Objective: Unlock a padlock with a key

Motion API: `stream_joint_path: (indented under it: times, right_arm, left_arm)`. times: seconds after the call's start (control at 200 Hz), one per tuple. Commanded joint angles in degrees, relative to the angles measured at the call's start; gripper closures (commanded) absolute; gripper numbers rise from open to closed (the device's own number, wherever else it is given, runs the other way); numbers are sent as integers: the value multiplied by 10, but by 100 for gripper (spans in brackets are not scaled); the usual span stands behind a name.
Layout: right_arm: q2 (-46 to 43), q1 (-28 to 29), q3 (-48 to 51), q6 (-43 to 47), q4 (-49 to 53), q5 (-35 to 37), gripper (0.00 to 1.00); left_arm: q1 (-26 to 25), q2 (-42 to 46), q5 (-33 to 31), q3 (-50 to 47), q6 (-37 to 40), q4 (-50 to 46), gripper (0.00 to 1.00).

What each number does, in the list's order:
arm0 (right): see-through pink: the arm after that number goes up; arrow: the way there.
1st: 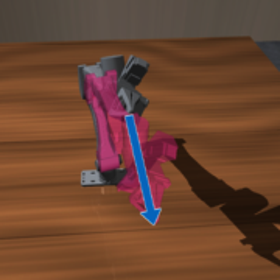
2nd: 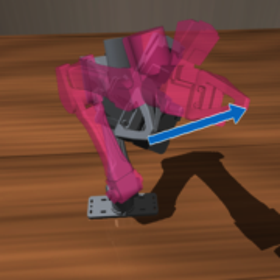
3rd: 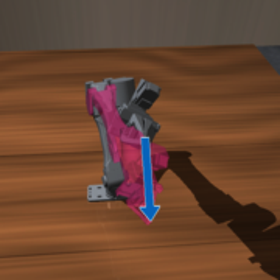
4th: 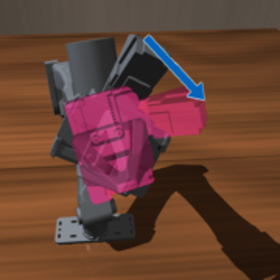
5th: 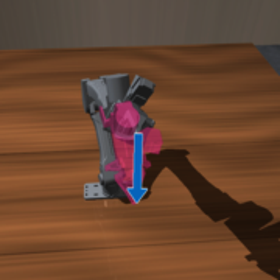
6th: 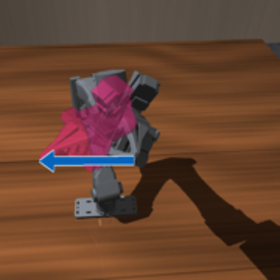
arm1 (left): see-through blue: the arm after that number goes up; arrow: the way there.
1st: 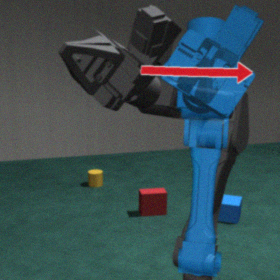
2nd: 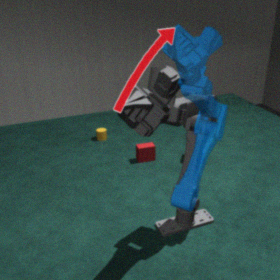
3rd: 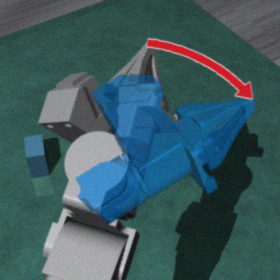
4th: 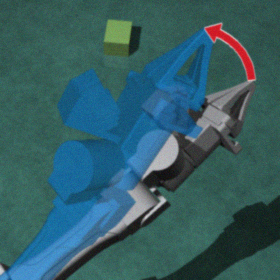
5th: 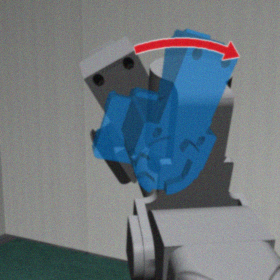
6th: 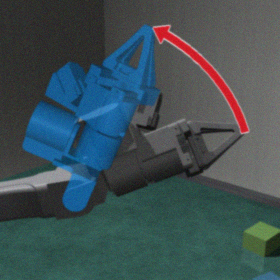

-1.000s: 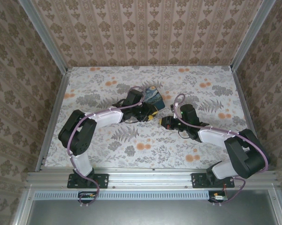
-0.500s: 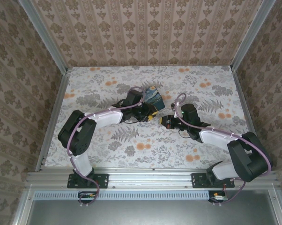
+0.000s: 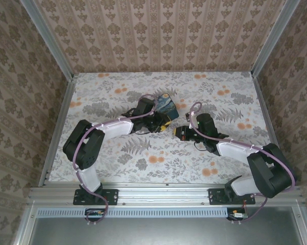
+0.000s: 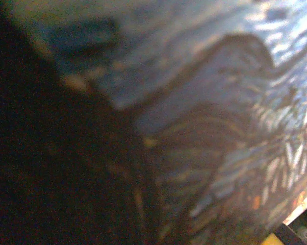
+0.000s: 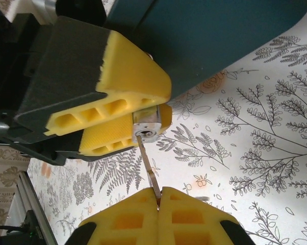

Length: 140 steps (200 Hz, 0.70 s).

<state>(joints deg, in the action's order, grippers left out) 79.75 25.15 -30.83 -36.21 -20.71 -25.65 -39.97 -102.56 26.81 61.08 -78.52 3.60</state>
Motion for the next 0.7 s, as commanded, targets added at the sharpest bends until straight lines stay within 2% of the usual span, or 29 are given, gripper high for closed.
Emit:
stream_joint_path:
  times: [0.0,0.695]
  right_arm:
    - [18,6,-16,6,-5,6,100]
    - [-7,7,-21,15,16,11,100]
  left_arm:
    - [6,8,13,-13,-34,-6,100]
    - [7,9,3,-16,-30,-18,100]
